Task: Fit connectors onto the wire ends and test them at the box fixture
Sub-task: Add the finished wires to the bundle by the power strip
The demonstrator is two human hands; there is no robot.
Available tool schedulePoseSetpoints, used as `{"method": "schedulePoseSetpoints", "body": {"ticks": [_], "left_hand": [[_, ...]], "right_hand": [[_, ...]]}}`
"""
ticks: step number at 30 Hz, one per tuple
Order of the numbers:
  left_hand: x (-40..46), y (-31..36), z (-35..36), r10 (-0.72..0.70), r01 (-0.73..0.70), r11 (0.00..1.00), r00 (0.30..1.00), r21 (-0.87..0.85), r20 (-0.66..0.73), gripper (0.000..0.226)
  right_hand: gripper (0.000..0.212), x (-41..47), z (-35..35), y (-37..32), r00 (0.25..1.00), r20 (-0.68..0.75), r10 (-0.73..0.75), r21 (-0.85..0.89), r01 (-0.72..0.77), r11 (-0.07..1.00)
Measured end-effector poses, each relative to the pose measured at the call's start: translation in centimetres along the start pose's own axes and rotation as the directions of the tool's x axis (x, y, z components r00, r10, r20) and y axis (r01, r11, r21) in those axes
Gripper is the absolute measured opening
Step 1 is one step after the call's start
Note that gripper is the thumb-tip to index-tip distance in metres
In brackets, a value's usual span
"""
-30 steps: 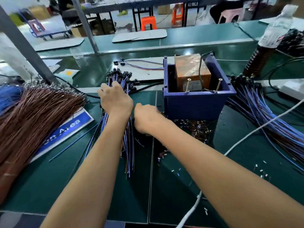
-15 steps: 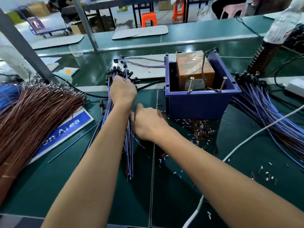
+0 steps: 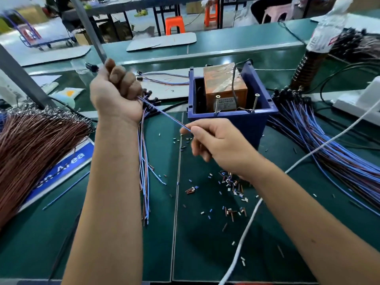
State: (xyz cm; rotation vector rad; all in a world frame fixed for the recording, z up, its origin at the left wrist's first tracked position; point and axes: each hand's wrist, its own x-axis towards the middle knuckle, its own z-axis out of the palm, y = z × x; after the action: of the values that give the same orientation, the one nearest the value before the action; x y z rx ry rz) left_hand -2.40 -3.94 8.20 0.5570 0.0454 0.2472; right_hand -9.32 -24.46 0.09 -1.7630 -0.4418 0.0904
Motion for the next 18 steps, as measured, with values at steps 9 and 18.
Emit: {"method": "schedulePoseSetpoints", "body": {"ticks": [9, 18], "left_hand": [[-4.7, -2.9, -1.0, 0.126, -0.332, 0.757, 0.920, 0.563, 0.372, 0.036], [-10.5, -12.9, -0.8, -0.194, -0.779, -0.042, 0.620, 0.625, 0.760, 0.021]], "right_hand": [[0.009, -4.1, -8.9, 3.2, 0.989, -0.141, -0.036, -0.283, -0.005, 0.959], [0.016, -4.8, -8.5, 3.9, 0.983, -0.116, -0.139, -0.258, 0.106, 0.960]]}}
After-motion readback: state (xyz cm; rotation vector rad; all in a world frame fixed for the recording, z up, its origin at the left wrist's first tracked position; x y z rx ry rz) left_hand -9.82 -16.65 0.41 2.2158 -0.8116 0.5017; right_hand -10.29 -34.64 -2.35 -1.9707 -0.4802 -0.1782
